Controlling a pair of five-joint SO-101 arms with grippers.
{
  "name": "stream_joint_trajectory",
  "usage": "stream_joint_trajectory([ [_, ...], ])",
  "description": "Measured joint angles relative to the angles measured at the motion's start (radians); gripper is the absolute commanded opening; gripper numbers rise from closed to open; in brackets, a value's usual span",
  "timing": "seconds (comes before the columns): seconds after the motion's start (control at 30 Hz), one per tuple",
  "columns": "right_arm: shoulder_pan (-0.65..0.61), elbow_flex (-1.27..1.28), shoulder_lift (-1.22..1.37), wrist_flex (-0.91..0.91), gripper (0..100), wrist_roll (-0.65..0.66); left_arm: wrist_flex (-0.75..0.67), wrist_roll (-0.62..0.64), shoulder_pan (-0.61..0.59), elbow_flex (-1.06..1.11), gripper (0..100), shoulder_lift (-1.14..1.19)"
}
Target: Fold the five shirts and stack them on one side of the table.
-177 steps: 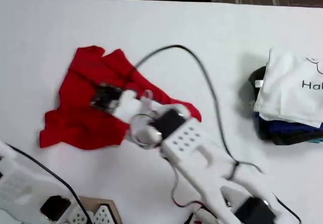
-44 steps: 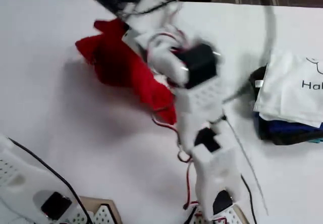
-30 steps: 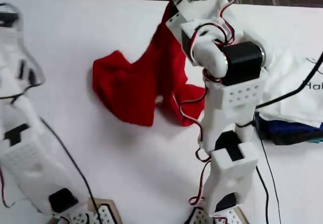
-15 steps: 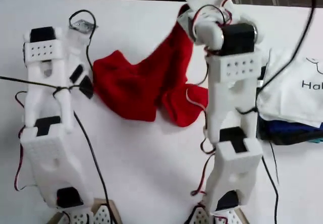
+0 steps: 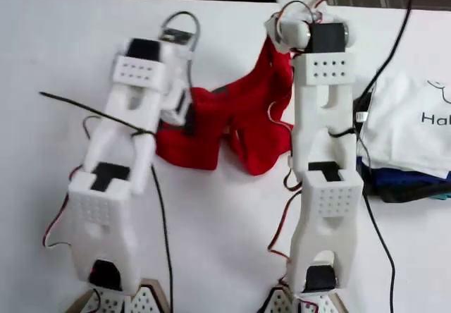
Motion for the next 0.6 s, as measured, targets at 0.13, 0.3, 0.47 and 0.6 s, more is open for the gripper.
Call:
stream_joint_trajectory([
  [0.13,0.026,0.0,0.008,-0.009,2.1,-0.044,0.0,0.006,0.064,0.029,26,0.074],
  [0.3,0.041,0.0,0.008,-0.009,2.1,-0.051,0.0,0.008,0.1,0.034,26,0.192],
  [0.47,0.04,0.0,0.008,-0.051,2.1,-0.051,0.0,0.009,0.14,0.035,26,0.216],
  [0.6,0.044,0.0,0.008,-0.064,2.1,-0.051,0.0,0.014,0.17,-0.002,26,0.226],
])
